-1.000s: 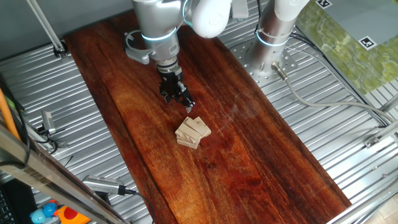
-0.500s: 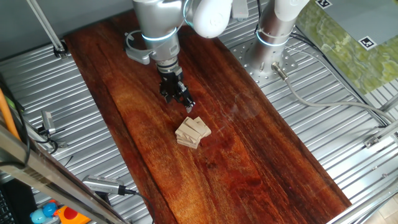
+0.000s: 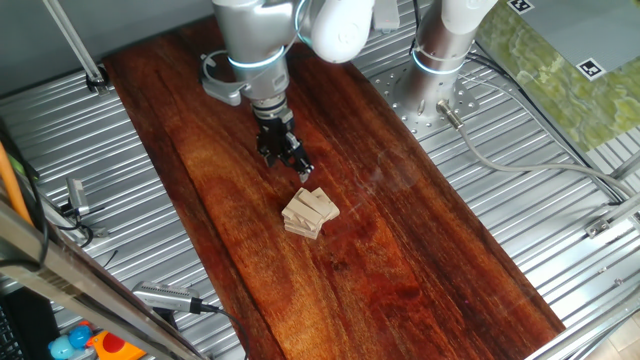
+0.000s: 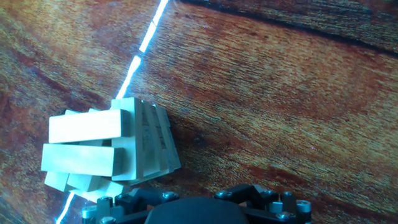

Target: Play Jenga

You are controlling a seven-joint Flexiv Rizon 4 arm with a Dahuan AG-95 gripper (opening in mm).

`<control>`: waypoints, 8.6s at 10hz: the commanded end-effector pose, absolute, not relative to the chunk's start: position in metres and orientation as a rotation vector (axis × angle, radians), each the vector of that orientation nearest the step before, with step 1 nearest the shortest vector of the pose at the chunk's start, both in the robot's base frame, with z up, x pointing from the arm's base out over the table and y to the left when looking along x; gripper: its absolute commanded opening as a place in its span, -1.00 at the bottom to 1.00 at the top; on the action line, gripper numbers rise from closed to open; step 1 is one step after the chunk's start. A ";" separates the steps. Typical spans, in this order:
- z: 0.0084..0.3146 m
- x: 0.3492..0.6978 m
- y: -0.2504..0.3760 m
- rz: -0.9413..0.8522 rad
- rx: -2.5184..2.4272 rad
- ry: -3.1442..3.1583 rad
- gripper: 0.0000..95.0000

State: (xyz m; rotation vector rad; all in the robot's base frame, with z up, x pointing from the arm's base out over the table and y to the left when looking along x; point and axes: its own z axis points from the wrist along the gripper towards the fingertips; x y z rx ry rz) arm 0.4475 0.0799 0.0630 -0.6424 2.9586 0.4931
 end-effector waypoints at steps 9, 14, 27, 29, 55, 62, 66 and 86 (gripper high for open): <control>0.048 0.445 0.089 0.473 -0.626 2.948 1.00; 0.044 0.440 0.091 0.482 -0.582 2.944 1.00; 0.043 0.419 0.145 0.475 -0.368 2.953 1.00; 0.048 0.422 0.155 0.469 -0.329 2.965 1.00; 0.129 0.434 0.103 0.246 -0.902 2.907 1.00; 0.147 0.492 0.119 0.044 -1.043 2.916 -0.20; 0.144 0.516 0.126 -0.015 -1.005 2.944 -1.00; 0.102 0.534 0.112 0.046 -1.033 2.981 -1.00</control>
